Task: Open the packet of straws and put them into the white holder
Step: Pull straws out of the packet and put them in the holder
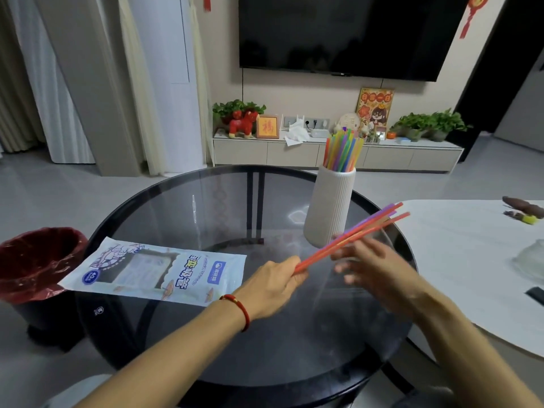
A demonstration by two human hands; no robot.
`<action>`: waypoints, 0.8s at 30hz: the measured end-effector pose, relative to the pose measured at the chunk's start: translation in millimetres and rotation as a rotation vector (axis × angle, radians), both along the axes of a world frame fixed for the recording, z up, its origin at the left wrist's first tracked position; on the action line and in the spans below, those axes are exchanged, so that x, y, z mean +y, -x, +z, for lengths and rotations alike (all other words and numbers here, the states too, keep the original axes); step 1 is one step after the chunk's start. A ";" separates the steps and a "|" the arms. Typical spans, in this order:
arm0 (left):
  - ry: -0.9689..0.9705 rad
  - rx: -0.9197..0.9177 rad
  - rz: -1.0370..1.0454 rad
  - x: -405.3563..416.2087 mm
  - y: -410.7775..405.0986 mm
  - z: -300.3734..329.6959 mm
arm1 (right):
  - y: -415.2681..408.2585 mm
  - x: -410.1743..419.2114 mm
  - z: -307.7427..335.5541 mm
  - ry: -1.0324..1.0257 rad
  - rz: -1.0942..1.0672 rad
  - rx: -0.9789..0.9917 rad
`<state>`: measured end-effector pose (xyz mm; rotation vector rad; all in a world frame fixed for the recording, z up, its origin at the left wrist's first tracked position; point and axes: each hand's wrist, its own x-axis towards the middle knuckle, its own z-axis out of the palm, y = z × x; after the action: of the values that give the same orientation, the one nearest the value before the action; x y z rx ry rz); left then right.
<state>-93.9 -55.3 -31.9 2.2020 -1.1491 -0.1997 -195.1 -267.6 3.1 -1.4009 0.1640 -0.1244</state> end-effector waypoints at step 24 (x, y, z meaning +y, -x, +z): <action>0.166 -0.153 0.217 40.4 -22.8 -4.8 | -46.4 21.7 16.4 0.809 -0.244 -0.110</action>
<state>-71.1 -14.9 -36.7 2.2020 -0.9593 0.1532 -148.7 -245.9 19.5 -2.1694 0.2033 -0.5117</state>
